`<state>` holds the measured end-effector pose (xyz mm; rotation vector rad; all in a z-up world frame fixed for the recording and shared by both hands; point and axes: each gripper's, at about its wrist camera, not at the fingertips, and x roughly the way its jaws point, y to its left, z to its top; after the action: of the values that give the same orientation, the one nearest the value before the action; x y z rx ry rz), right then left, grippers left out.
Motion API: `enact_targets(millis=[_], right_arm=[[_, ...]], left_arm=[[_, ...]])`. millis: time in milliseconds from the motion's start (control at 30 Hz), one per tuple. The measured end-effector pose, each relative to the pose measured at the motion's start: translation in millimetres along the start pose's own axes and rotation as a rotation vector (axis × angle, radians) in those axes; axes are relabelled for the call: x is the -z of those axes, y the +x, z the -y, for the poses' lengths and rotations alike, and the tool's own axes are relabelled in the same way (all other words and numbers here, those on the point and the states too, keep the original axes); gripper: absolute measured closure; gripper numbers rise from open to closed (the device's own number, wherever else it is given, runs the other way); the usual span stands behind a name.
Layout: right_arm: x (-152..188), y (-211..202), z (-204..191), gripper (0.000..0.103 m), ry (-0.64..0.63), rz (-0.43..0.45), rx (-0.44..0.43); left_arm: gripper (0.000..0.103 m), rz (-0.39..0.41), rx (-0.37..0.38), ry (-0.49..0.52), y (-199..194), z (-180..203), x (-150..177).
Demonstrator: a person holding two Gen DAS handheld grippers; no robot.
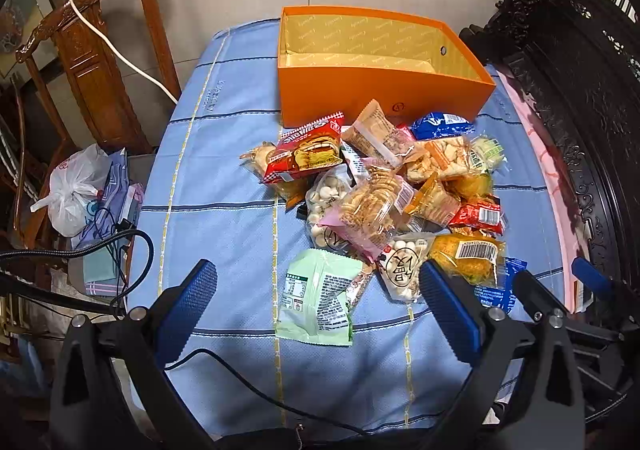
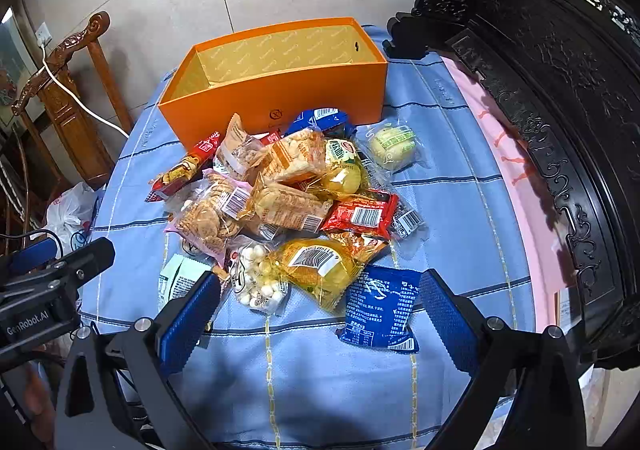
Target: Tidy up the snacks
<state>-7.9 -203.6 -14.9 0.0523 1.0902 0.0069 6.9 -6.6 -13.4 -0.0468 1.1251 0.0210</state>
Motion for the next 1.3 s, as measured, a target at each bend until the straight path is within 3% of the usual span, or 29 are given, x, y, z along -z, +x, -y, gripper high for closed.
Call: enact_targets(millis=[1300], right_arm=[[1.8, 1.3, 4.9, 0.004, 0.007, -0.019, 0.000]], left_arm=[[0.004, -0.008, 0.002, 0.013, -0.7, 3.8, -0.8]])
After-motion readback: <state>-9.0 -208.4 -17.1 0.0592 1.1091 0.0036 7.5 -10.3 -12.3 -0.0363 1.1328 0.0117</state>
